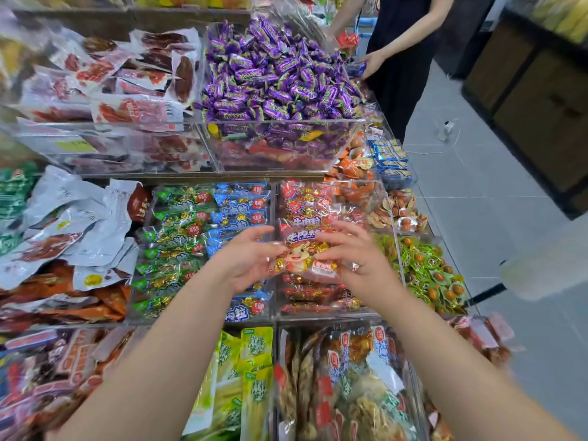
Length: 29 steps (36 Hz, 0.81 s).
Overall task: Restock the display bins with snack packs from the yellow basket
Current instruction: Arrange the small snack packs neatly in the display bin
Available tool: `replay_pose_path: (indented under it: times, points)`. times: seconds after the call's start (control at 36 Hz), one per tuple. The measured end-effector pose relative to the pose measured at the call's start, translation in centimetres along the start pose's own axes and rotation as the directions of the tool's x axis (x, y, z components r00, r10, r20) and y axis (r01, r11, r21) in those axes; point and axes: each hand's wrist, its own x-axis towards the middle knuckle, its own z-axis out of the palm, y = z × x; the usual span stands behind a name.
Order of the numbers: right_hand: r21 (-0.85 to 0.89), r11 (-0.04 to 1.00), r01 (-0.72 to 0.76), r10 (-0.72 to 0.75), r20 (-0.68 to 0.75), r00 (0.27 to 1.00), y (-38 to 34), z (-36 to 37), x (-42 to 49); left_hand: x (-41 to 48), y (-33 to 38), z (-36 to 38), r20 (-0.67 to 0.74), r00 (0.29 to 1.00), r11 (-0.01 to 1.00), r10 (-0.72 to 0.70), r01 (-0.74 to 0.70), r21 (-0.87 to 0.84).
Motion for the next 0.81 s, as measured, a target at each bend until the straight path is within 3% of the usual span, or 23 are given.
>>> replay_pose_path:
  times: [0.06,0.11,0.14,0.17,0.19,0.22,0.25,0.36,0.47,0.56,0.61,0.69,0.81]
  points:
    - [-0.059,0.992,-0.113,0.115,0.047,0.992,0.7,0.1,-0.3,0.4,-0.1,-0.3,-0.028,0.998,0.998,0.062,-0.061,0.030]
    - [0.162,0.903,-0.399,0.399,0.031,0.916,1.1,0.4,-0.4,0.8,-0.3,-0.4,-0.051,0.990,0.987,0.131,-0.126,0.099]
    - [0.412,0.741,-0.530,0.565,0.042,0.824,1.1,0.6,-0.2,0.9,-0.4,-0.4,-0.061,0.985,0.978,0.162,-0.152,0.146]
    - [0.622,0.516,-0.589,0.687,0.110,0.718,1.3,0.6,0.0,1.1,-0.5,-0.3,-0.065,0.979,0.966,0.193,-0.178,0.188]
    - [0.735,0.304,-0.606,0.735,0.224,0.640,1.5,0.6,0.1,1.2,-0.7,-0.2,-0.059,0.973,0.951,0.224,-0.205,0.232]
    - [0.768,0.163,-0.619,0.731,0.327,0.599,1.9,0.7,0.3,1.3,-0.9,0.0,-0.046,0.967,0.930,0.251,-0.228,0.287]
    - [0.744,0.119,-0.658,0.717,0.394,0.575,2.2,0.9,0.3,1.4,-1.0,0.2,-0.029,0.961,0.903,0.273,-0.246,0.351]
    - [0.583,0.320,-0.747,0.747,0.330,0.578,3.6,2.2,0.5,1.9,-1.8,0.6,-0.015,0.905,0.729,0.424,-0.331,0.599]
    - [0.391,0.576,-0.718,0.751,0.094,0.654,5.1,2.2,1.2,2.7,-2.5,-0.8,0.011,0.771,0.251,0.637,-0.221,0.943]
    - [0.161,0.736,-0.657,0.661,0.040,0.750,5.5,3.1,2.0,3.9,-2.9,-1.5,-0.016,0.831,0.096,0.556,-0.046,0.994]
    - [0.013,0.773,-0.634,0.633,0.053,0.773,5.6,4.5,2.5,4.6,-3.4,-1.8,-0.067,0.871,0.038,0.487,0.056,0.998]
    - [-0.144,0.772,-0.619,0.616,-0.068,0.785,6.3,6.4,2.8,5.6,-3.9,-1.9,-0.132,0.887,-0.037,0.443,0.165,0.986]
    - [0.080,0.708,-0.701,0.705,-0.123,0.698,6.6,7.1,3.0,6.7,-4.2,-1.7,-0.144,0.883,-0.101,0.447,0.210,0.973]
